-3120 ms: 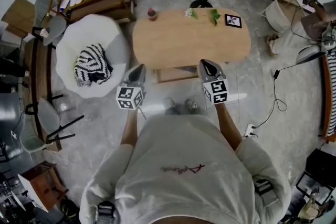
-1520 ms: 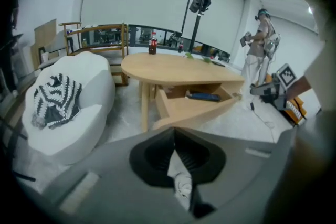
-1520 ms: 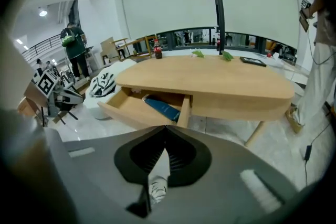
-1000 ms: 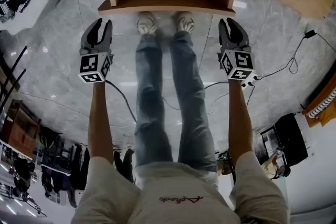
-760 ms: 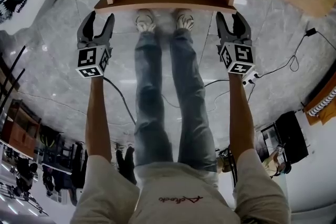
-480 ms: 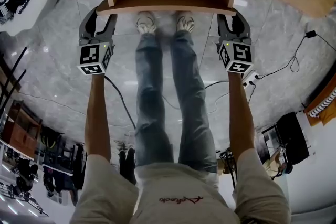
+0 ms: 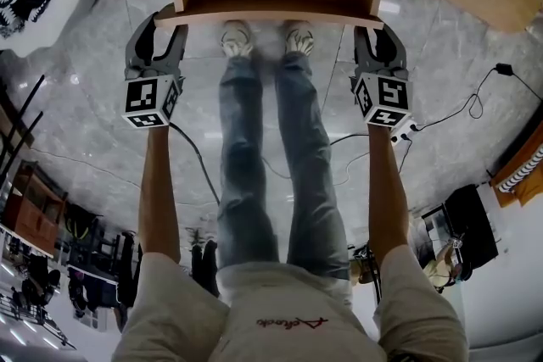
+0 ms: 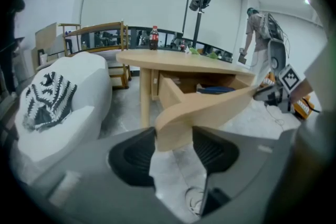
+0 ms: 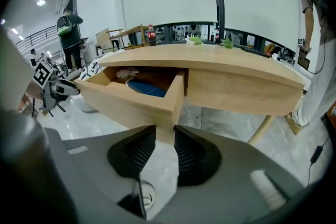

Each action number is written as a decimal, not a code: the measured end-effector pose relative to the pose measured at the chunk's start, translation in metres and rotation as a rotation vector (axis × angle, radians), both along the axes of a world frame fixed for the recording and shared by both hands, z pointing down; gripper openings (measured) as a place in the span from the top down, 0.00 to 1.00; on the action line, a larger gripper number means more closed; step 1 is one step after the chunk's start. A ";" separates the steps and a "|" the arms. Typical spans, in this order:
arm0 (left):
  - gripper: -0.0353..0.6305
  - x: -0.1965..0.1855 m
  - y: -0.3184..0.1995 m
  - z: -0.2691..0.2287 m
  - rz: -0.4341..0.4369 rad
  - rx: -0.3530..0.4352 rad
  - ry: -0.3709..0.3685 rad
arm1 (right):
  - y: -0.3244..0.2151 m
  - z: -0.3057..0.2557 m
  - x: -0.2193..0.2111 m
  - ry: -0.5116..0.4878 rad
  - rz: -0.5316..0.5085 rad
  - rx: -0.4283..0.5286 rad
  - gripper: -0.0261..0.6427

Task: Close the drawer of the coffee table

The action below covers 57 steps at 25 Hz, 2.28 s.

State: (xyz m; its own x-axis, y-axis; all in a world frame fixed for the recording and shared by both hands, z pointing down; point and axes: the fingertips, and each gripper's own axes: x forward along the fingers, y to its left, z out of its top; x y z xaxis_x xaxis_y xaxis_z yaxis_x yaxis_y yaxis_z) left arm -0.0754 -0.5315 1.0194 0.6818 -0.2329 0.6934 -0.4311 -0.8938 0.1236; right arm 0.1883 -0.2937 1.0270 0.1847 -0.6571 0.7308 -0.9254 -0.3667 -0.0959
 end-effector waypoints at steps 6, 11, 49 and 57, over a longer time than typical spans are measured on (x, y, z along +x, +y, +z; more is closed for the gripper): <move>0.61 0.001 0.000 -0.002 -0.006 -0.007 -0.009 | -0.001 -0.002 0.001 -0.011 0.010 -0.006 0.78; 0.62 0.002 -0.002 0.000 -0.013 -0.011 -0.012 | -0.002 0.000 0.001 -0.017 0.023 -0.001 0.78; 0.68 0.070 -0.092 -0.006 -0.125 0.090 0.042 | -0.082 -0.002 0.078 0.026 0.158 0.135 0.91; 0.94 0.068 -0.035 -0.024 -0.046 0.049 0.039 | -0.063 -0.026 0.043 0.016 0.046 0.119 0.95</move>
